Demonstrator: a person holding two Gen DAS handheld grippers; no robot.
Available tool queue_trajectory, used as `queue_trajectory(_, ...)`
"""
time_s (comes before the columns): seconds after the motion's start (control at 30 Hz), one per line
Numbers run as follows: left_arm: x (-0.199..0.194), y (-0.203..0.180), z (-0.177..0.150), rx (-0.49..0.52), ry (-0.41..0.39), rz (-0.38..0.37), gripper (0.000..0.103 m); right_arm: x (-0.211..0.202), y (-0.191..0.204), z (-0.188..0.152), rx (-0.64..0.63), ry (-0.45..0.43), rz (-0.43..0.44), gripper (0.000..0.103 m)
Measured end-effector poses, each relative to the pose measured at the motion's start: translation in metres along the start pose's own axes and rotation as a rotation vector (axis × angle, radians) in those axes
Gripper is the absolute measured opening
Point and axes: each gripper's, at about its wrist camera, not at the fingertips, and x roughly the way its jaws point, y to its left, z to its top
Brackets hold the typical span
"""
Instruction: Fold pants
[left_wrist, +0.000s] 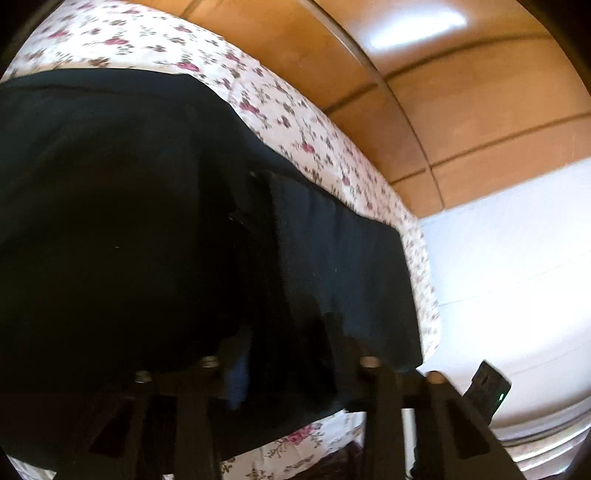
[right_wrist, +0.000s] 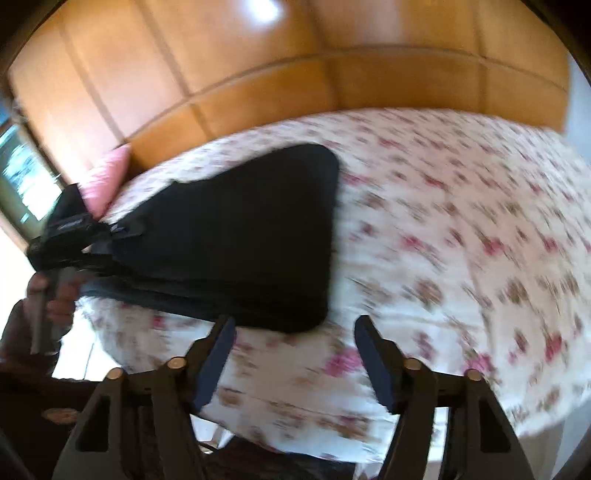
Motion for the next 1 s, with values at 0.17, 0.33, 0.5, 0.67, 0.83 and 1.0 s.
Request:
queue_trajectory(0.17,-0.010,-0.020,0.004,0.090,-0.071,0.008,0.016,0.007,-0.024,0.006,0.205,-0.050,0.150,0.061)
queue_trajectory(0.33,-0.048,-0.054,0.002,0.272,-0.177,-0.028,0.015,0.005,-0.020,0.018,0.186,-0.062,0.135,0.061)
queue_trajectory(0.5,0.000,-0.026,-0.015,0.266,-0.046,0.169,0.015,0.005,-0.012,0.018,0.127,-0.062,0.088,0.061)
queue_trajectory(0.67,-0.002,-0.021,-0.020,0.239,-0.086,0.134,0.015,0.016,-0.010,0.030,0.161,-0.069,0.113,0.061)
queue_trajectory(0.83,-0.005,-0.020,-0.019,0.249,-0.087,0.137,0.015,0.015,-0.022,0.029,0.264,-0.082,0.220,0.061)
queue_trajectory(1.0,-0.006,-0.008,-0.016,0.230,-0.080,0.121,0.015,0.003,-0.005,0.027,0.074,-0.048,0.089,0.061)
